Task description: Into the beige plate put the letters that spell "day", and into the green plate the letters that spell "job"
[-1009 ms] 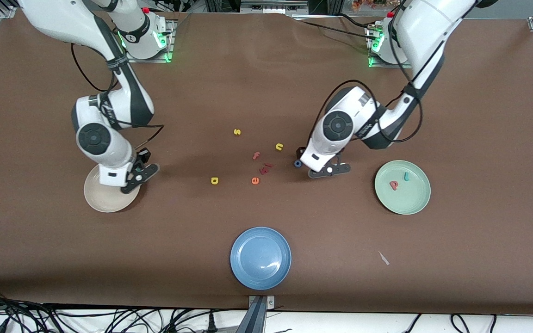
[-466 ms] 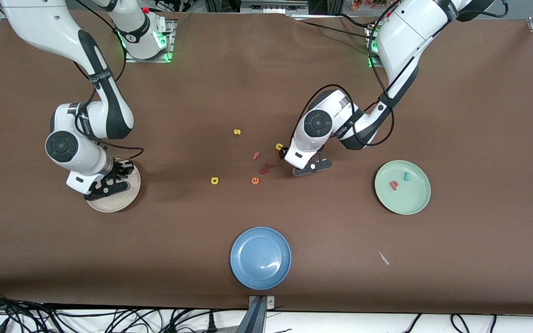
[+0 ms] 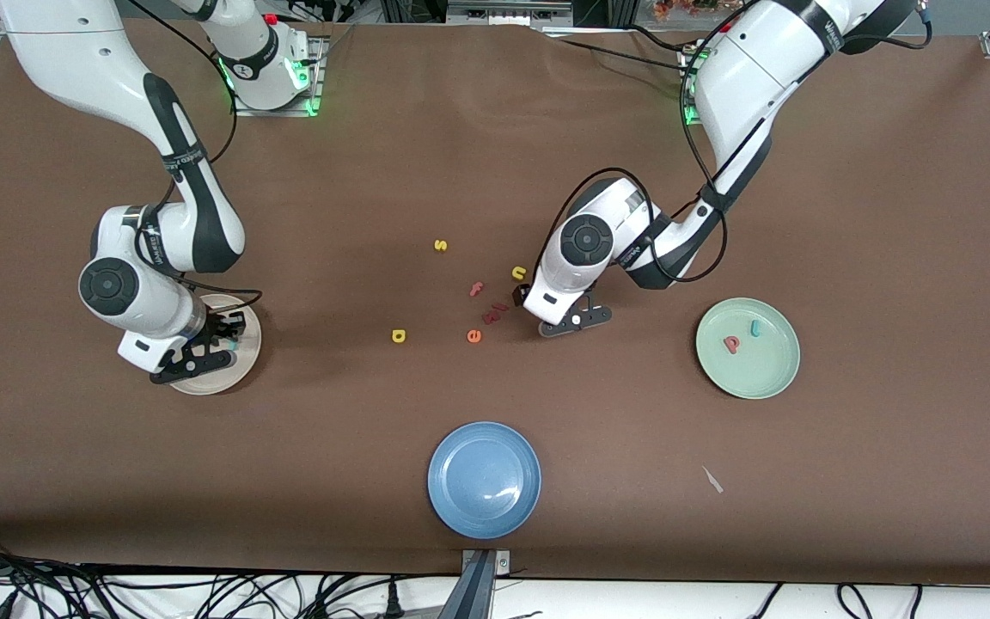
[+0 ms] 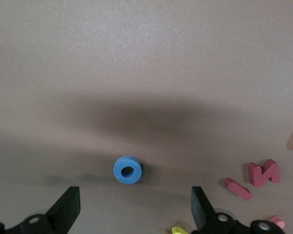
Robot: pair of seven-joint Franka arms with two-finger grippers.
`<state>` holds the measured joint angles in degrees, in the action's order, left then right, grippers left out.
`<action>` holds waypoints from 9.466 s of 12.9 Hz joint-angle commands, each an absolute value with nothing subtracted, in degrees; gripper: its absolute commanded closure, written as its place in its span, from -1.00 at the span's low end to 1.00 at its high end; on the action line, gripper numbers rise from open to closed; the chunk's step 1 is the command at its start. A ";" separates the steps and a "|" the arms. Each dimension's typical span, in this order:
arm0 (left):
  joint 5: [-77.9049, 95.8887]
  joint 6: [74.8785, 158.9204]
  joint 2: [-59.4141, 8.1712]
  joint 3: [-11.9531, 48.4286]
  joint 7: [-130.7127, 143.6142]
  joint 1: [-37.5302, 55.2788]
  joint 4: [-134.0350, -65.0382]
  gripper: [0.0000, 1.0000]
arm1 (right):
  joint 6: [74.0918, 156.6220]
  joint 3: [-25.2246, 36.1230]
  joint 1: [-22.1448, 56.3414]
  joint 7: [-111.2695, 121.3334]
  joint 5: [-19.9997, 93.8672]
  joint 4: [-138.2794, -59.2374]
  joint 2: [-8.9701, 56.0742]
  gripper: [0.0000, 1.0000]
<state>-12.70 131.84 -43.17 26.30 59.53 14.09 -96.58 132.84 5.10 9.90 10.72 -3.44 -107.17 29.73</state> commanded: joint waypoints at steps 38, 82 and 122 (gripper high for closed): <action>-27.51 109.32 -46.40 24.61 1.93 -14.50 -85.69 1.00 | 130.63 -8.44 19.88 -38.42 0.60 -88.70 44.83 1.00; -0.35 93.70 0.53 2.11 4.92 1.23 -96.86 -1.00 | 96.35 2.02 13.12 -1.32 2.37 -98.44 6.44 -1.00; -0.44 91.58 0.44 2.55 4.92 1.23 -95.80 -1.00 | 93.08 8.35 8.70 5.62 -1.58 -90.35 5.19 -1.00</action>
